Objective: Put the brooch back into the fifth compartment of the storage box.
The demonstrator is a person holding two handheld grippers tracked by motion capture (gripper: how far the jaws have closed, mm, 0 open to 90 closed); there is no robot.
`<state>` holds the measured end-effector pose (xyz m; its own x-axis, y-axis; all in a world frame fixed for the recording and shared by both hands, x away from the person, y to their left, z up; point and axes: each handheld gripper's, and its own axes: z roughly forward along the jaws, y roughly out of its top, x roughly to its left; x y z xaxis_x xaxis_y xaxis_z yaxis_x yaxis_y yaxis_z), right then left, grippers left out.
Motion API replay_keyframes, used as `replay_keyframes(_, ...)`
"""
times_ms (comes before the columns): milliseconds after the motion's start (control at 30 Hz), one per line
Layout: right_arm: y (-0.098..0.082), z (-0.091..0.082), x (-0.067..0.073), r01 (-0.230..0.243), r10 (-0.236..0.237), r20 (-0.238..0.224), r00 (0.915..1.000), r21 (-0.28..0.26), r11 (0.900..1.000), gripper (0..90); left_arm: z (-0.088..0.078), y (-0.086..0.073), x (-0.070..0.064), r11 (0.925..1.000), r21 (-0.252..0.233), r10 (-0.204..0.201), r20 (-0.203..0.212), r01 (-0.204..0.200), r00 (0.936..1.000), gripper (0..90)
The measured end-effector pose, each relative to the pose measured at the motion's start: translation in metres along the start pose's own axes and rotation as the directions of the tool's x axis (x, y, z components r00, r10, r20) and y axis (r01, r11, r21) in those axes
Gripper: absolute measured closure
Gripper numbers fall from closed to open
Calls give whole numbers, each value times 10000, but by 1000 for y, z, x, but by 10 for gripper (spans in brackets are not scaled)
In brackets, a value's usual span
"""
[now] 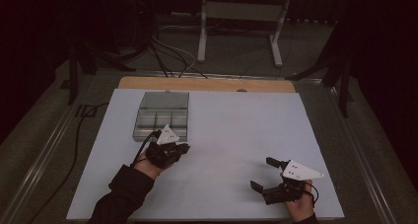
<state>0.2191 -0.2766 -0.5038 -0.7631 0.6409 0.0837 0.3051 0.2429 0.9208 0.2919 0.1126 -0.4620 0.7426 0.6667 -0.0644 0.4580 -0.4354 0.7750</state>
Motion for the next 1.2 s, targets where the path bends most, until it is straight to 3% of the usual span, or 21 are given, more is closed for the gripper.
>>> replay_keyframes(267,0,0,0,-7,7,3,10000,17,10000,0,-6,5,17,9994,-185,-305,-212,301,9993,873)
replay_keyframes(667,0,1,0,17,-17,-5,10000,47,10000,0,3,5,39,9972,-219,-727,-388,719,9966,872)
replay_keyframes(933,0,2,1,24,-23,-35,10000,97,9999,0,-5,6,70,9870,-696,-1504,-858,1446,9849,872)
replay_keyframes(1200,0,2,1,25,-25,-31,10000,75,10000,0,-3,3,91,9798,-685,-1955,-1252,1881,9727,872)
